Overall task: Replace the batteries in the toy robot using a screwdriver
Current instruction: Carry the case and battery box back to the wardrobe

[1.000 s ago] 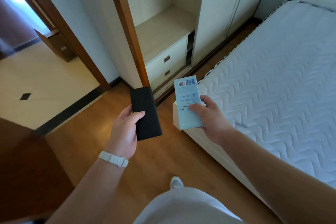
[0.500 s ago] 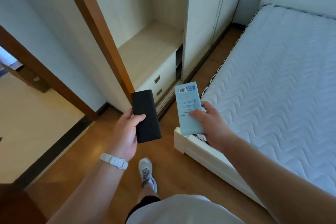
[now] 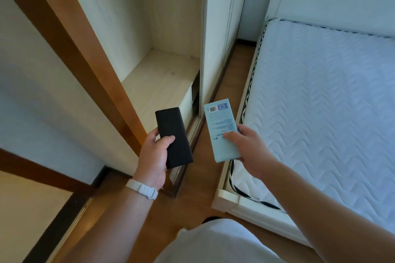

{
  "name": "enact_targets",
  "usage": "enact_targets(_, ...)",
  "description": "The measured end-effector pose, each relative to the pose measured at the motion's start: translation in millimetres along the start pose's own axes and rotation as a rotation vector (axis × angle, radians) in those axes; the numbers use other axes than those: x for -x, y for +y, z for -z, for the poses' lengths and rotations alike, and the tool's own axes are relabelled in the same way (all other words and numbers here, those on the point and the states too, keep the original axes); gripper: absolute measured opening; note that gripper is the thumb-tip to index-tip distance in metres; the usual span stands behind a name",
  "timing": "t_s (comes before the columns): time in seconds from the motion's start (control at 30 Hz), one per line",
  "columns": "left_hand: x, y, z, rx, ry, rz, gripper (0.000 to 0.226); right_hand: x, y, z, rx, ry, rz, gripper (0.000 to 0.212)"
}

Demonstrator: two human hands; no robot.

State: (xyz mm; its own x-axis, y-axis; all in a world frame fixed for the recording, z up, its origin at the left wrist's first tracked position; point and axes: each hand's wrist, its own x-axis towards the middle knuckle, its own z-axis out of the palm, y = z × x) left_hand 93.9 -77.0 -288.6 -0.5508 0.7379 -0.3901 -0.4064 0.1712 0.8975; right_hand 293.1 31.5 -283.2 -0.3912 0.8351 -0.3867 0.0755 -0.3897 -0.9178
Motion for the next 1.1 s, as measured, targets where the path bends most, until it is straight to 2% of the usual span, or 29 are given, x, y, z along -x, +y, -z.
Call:
enact_targets(0.17,-40,13,-10,-0.039,-0.029,-0.012,0.032,-39,-15,0,-0.017,0.049,0.017,0.019)
enact_targets(0.5,-145,24,-67,-0.011,0.098,0.03,0.029,-173,-56,-2,-0.049,0.0,0.015,0.018)
enact_targets(0.8,-314,47,-148,0.018,0.289,0.096,0.028,-383,-99,15,0.052,-0.136,-0.048,0.016)
enact_targets(0.93,-369,78,-160,0.03,0.381,0.11,0.032,-454,-129,19,0.101,-0.212,-0.123,0.016)
enact_targets(1.1,-409,103,-153,0.126,0.508,0.09,0.032,-524,-155,-5,0.246,-0.353,-0.117,0.013)
